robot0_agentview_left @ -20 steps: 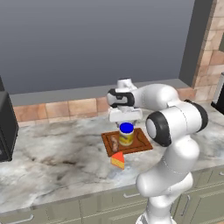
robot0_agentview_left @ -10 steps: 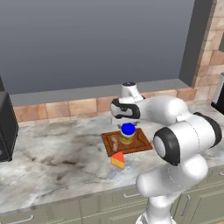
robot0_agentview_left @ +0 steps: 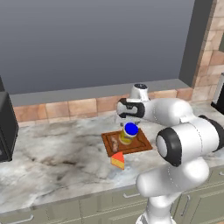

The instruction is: Retrieve the reheated potato from the microwave, then place the potato, cheese, and condiment on the cutting board.

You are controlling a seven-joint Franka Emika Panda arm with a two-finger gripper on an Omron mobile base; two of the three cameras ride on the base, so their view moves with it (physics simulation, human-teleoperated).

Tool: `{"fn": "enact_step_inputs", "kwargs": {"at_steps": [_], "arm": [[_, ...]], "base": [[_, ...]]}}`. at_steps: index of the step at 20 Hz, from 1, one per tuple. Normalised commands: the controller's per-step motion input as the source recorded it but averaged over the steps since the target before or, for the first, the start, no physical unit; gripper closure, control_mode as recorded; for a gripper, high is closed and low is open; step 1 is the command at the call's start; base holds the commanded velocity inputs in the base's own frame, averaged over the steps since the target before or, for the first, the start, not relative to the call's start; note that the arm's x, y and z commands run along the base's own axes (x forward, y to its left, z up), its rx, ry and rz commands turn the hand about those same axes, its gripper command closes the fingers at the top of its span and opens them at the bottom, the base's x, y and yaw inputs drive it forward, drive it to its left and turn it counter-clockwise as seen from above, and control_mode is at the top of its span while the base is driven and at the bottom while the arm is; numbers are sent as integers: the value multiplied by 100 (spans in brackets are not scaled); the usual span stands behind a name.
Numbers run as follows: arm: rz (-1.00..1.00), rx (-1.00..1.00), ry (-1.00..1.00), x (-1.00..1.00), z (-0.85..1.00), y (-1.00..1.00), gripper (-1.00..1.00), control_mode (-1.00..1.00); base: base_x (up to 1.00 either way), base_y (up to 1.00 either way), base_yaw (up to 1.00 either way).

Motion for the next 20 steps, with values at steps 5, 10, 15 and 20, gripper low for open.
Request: {"fn": "enact_step_inputs", "kwargs": {"at_steps": [5, 10, 15, 20], "arm": [[0, 33, 12, 31, -68, 21, -100, -100], [0, 32, 3, 5, -60, 29, -100, -100], [0, 7, 0, 27, -7, 18, -100, -100], [0, -24, -6, -2, 15, 13, -100, -100]], "base": [[0, 0, 0], [0, 0, 0], [0, 0, 0], [0, 0, 0]]}}
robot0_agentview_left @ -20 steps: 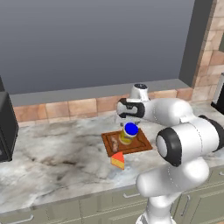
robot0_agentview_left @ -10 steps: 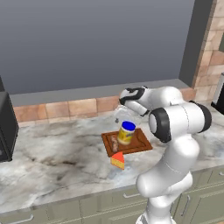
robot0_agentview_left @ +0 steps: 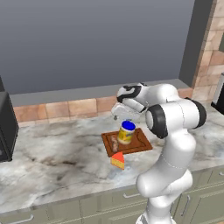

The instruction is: Retrieve the reheated potato from the microwave, then place the potato, cheese, and condiment on the cutting board.

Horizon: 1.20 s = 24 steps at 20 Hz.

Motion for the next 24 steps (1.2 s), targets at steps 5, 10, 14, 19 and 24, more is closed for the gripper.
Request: {"fn": "enact_step_inputs", "kwargs": {"at_steps": [5, 10, 14, 19, 24], "arm": [[0, -27, -7, 1, 42, 9, -100, -100], [-1, -16, 6, 2, 58, 16, -100, -100], [0, -6, 7, -14, 50, 11, -100, -100], [0, -4, 0, -44, 33, 9, -100, -100], [-6, -5, 6, -55, 22, 9, -100, -100]], "base": [[0, 0, 0], [0, 0, 0], [0, 0, 0], [0, 0, 0], [0, 0, 0]]}}
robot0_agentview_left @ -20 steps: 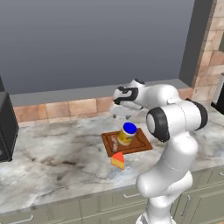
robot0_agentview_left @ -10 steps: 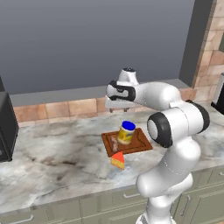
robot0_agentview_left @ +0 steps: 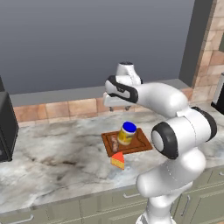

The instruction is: Retrieve the reheated potato from the microwave, then place the potato, cheese, and condiment on the cutting board.

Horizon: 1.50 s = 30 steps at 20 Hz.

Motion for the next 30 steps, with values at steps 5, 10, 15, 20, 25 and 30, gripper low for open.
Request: {"fn": "enact_step_inputs", "kwargs": {"at_steps": [5, 10, 15, 20, 25, 30], "arm": [[-9, -3, 14, -55, 9, 4, -100, -100], [-8, 0, 12, -60, 0, 0, -100, -100], [-8, 0, 16, -52, -2, 0, -100, -100], [-8, 0, 19, -35, -15, 3, -100, -100], [-10, 0, 19, -29, -25, 4, -100, -100], [-10, -1, 13, -29, -37, 12, -100, -100]], "base": [[0, 0, 0], [0, 0, 0], [0, 0, 0], [0, 0, 0], [0, 0, 0], [0, 0, 0]]}}
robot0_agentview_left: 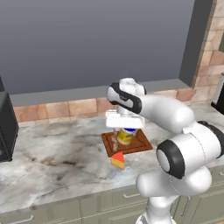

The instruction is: Retrieve the reheated potato from the microwave, then place the potato, cheese, and condiment on the cutting board.

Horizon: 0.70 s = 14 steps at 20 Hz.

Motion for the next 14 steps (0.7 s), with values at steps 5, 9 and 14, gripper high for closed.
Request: {"fn": "enact_step_inputs", "kwargs": {"at_steps": [5, 9, 14], "arm": [[-11, -10, 2, -18, -48, 20, -100, -100], [-18, -19, -5, 0, -40, 14, -100, -100], [-10, -9, -12, -2, -38, 3, -100, -100]], "base": [[0, 0, 0], [0, 0, 0], [0, 0, 0]]}}
